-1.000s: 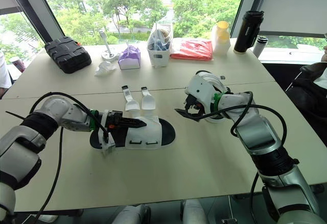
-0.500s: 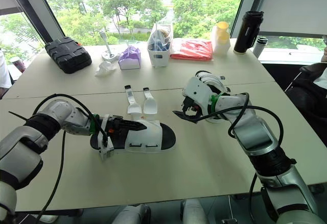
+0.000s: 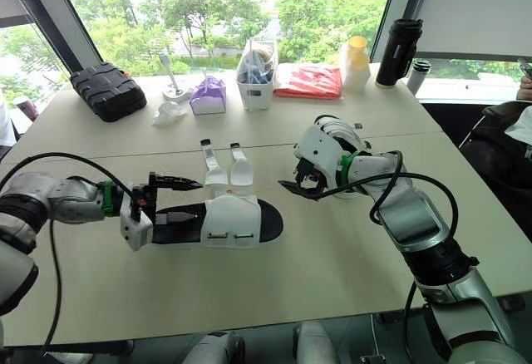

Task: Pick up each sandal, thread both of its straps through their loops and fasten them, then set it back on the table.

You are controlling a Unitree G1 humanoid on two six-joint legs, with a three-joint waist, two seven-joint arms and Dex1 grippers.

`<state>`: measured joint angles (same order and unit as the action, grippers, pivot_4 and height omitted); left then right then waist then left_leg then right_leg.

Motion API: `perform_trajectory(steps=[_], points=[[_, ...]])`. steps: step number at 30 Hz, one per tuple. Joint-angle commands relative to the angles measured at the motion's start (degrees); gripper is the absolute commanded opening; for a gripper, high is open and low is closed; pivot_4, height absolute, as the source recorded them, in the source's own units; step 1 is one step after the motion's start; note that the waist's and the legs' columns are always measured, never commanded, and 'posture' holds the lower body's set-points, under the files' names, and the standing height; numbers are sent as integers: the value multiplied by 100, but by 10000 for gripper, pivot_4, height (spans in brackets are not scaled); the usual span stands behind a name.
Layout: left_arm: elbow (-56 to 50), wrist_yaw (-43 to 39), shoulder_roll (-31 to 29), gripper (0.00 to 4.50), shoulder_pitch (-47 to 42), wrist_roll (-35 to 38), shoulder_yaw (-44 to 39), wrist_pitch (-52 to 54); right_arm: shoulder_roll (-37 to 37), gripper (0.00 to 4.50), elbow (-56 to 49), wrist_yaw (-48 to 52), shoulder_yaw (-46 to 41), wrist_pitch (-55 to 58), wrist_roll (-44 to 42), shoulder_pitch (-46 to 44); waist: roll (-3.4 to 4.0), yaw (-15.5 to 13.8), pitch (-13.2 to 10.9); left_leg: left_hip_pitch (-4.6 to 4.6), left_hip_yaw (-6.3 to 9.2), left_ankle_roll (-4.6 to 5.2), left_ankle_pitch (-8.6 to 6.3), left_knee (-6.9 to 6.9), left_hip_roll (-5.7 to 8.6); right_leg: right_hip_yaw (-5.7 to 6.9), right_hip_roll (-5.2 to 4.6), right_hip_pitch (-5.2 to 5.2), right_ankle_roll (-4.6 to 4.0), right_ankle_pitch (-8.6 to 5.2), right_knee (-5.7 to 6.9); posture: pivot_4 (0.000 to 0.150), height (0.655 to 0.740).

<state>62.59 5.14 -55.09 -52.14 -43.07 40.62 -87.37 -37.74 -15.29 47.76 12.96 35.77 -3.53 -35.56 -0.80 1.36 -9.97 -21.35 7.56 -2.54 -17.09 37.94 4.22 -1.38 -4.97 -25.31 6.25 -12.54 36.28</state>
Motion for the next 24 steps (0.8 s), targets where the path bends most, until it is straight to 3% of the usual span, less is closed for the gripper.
perform_trajectory(steps=[1,2,3,5,7,9,11,14,21,24], points=[[488,-1863,-356,44810,668,1806,31,345,30,45000,-7,60,-41,-224,-37,-137,4,16,2,2,0,0,0,0,0,0,0,0,0,0,0,1500,7400],[92,-2445,-462,44810,958,2573,32,723,36,45000,7,69,-40,-259,-31,-134,10,49,6,3,0,1,0,0,-1,0,1,0,0,0,2,1500,7400],[-1173,-3521,-789,44810,1720,4403,-160,2137,36,45000,15,183,-38,-436,-94,-85,17,99,10,3,1,2,-1,-1,-5,-1,0,0,-1,0,4,1500,7400],[-3203,-4962,-1369,44810,2872,7128,-649,4540,66,45000,82,352,-69,-870,-196,7,26,156,9,7,12,7,-4,-2,-25,-16,-5,-4,-2,-2,18,1500,7400],[-4405,-5541,-1738,44810,3576,8623,-1235,6150,152,45000,205,441,-127,-1145,-296,61,22,238,6,7,16,9,-5,-1,-33,-21,0,-6,-3,-2,23,1500,7400],[-5193,-5696,-1912,44810,4149,9573,-1905,7288,226,45000,334,647,-141,-1144,-529,103,31,256,1,13,16,11,-6,-1,-35,-20,6,-3,-3,-2,22,1500,7400],[-5734,-5687,-1937,44810,4570,10075,-2504,8140,222,45000,402,844,-99,-1232,-637,150,34,221,-4,15,17,11,-6,1,-34,-18,10,1,-3,-2,23,1500,7400],[-6369,-5370,-1638,45000,5018,10301,-3222,8844,283,36437,611,1041,-18,-1417,-690,268,33,173,-5,13,10,11,-6,8,-32,-13,19,9,-4,-2,17,1500,7400],[-6766,-5093,-649,45000,5062,9942,-4088,9874,322,479,815,1496,289,-1872,-661,647,33,104,-4,16,5,10,-6,7,-20,-13,23,17,-6,-1,4,1500,7400],[-6694,-4977,-240,45000,4858,9759,-4254,10227,408,479,991,1519,432,-2043,-593,779,32,92,-3,16,6,9,-6,7,-20,-13,23,17,-7,0,3,1500,7400]])
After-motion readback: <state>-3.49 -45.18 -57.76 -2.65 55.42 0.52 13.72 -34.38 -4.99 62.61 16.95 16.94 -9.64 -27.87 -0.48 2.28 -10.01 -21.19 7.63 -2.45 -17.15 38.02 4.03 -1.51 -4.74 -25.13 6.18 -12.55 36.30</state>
